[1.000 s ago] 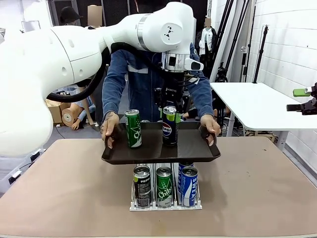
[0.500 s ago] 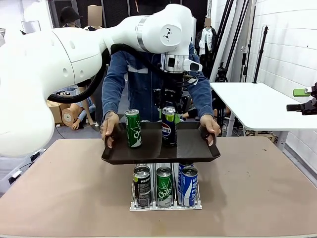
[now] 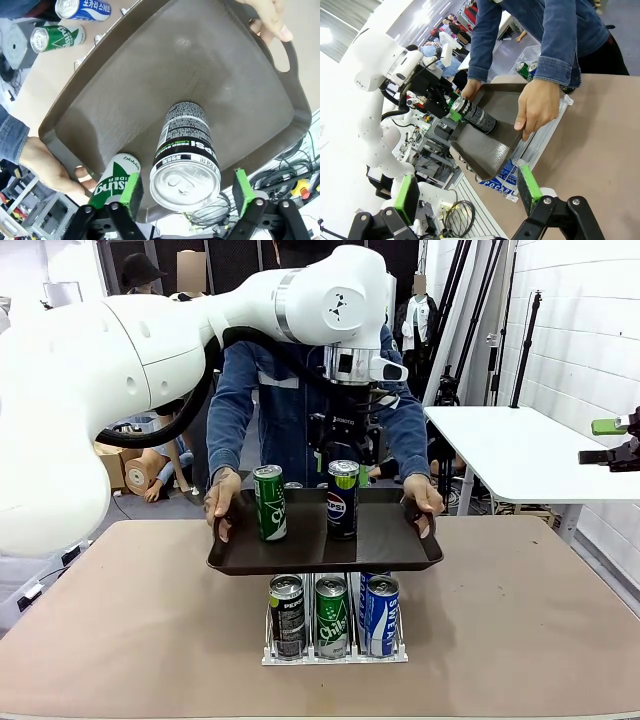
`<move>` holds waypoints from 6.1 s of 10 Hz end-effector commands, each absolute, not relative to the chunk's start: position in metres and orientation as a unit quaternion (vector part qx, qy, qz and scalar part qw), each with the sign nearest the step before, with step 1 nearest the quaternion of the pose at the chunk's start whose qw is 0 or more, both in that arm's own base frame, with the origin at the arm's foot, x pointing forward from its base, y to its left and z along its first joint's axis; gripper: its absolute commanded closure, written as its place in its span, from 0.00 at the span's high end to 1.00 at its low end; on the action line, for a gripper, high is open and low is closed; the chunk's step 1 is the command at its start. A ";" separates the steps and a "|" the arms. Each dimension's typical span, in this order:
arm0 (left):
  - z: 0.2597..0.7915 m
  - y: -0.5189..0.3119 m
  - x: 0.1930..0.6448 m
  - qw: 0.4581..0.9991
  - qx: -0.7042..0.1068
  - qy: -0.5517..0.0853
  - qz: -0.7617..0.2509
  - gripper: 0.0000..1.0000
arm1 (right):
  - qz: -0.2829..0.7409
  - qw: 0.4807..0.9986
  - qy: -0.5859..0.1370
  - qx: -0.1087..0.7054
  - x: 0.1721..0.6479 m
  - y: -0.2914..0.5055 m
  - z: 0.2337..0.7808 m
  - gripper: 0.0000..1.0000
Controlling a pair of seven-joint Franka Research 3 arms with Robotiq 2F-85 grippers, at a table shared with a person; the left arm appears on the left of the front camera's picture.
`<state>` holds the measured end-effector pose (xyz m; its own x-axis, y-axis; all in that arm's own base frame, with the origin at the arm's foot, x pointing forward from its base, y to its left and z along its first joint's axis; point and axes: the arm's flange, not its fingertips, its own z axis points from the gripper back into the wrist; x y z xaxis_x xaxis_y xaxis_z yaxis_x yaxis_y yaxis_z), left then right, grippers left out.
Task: Retrieve and hand over the desired beverage to the person.
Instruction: Place the picked can on the Handle tray extended by the person.
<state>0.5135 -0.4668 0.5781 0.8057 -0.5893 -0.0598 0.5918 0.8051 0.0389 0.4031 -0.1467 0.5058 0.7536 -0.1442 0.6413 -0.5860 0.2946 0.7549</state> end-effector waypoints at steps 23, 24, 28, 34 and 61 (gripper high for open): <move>0.631 -0.459 0.496 0.950 0.016 -0.016 -0.312 1.00 | 0.151 0.735 -0.320 0.579 0.403 -0.146 0.506 1.00; 0.628 -0.459 0.496 0.949 0.022 -0.011 -0.313 1.00 | 0.151 0.735 -0.320 0.579 0.403 -0.146 0.506 1.00; 0.652 -0.378 0.461 0.951 -0.049 -0.040 -0.303 1.00 | 0.151 0.735 -0.320 0.579 0.403 -0.146 0.506 1.00; 0.612 -0.186 0.432 0.951 -0.185 -0.058 -0.240 1.00 | 0.151 0.735 -0.320 0.579 0.403 -0.146 0.506 1.00; 0.484 0.027 0.431 0.806 -0.531 -0.235 -0.118 1.00 | 0.151 0.735 -0.320 0.579 0.403 -0.146 0.506 1.00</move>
<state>0.4306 0.0260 0.4824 0.8630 0.0507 0.5027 0.4386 0.4186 -0.7953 0.4030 -0.1469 0.5058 0.7538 -0.1444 0.6411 -0.5859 0.2939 0.7552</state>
